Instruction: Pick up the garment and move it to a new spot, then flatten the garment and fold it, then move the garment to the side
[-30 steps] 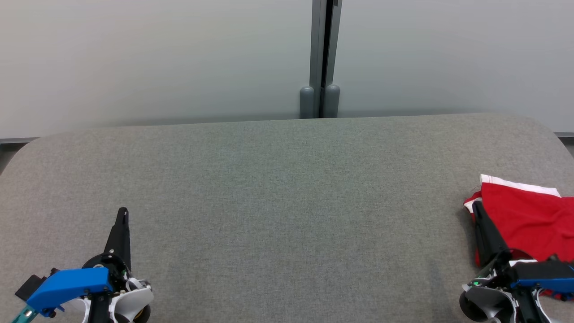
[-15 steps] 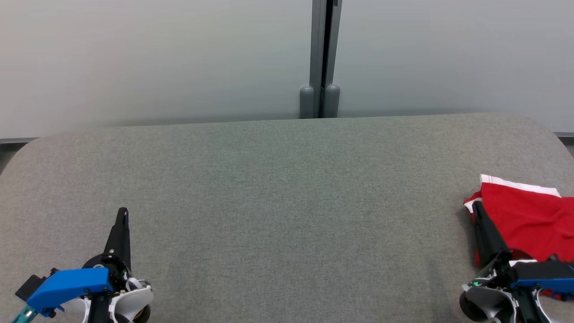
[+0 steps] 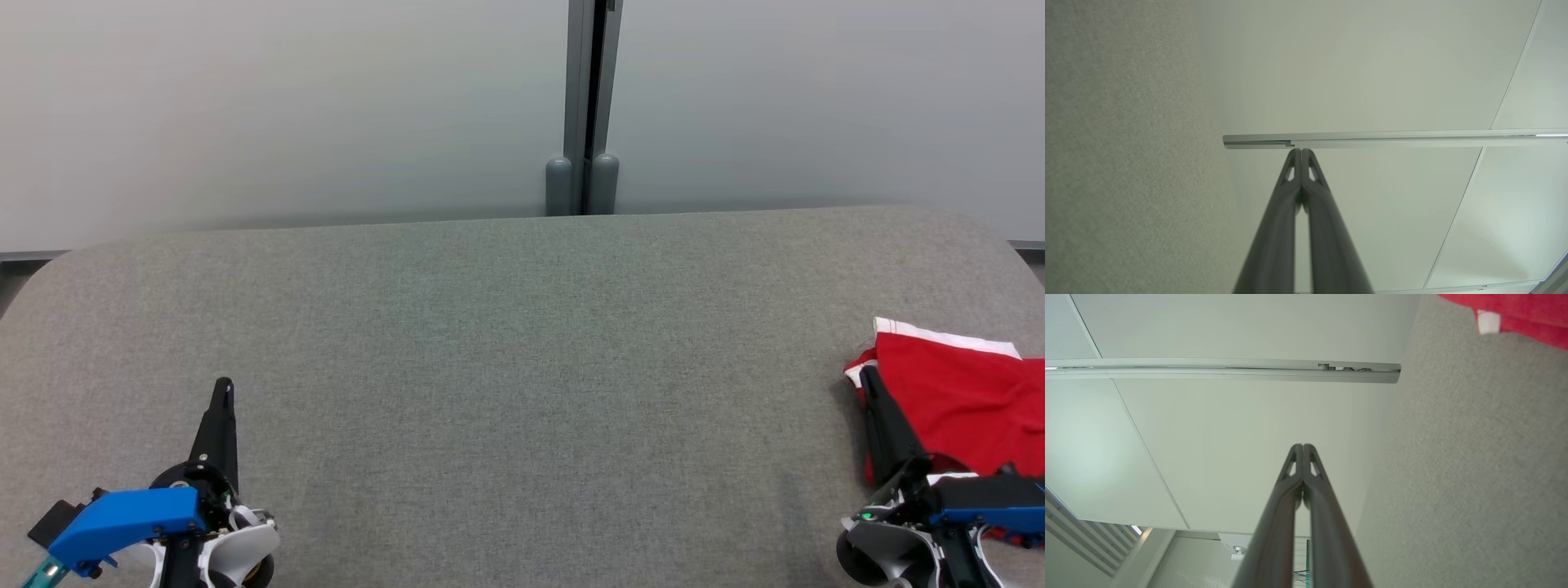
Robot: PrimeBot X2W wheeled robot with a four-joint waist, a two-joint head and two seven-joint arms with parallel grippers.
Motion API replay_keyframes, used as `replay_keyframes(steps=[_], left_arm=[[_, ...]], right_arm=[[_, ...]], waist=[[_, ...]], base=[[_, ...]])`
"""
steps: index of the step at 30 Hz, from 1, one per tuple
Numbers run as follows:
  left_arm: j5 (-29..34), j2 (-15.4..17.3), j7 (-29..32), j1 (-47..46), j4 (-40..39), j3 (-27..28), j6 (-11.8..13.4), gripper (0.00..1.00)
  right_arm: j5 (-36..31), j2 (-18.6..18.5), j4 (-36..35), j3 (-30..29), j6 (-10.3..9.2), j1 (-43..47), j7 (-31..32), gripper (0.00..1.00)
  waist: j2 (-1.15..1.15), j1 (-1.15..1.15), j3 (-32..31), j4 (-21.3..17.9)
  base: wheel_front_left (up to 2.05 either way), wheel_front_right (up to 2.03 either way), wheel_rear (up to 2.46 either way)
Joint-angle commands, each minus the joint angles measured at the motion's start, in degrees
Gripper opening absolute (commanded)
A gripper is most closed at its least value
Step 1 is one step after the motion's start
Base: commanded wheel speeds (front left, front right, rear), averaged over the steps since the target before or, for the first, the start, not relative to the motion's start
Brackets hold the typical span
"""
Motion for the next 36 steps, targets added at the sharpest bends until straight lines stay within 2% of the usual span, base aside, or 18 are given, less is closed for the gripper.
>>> replay_keyframes(steps=[1, 36], left_arm=[[-0.15, -0.16, 0.3, -0.53, -0.28, 0.06, 0.08, 0.0], [-0.15, -0.16, 0.29, -0.53, -0.27, 0.05, 0.08, 0.0]], right_arm=[[0.16, -0.4, -0.21, -0.13, 0.02, 0.75, 0.21, 0.0], [0.17, -0.4, -0.21, -0.13, 0.02, 0.75, 0.21, 0.0]], waist=[[0.0, 0.0, 0.0, 0.0], [0.0, 0.0, 0.0, 0.0]], base=[[0.0, 0.0, 0.0], [0.0, 0.0, 0.0]])
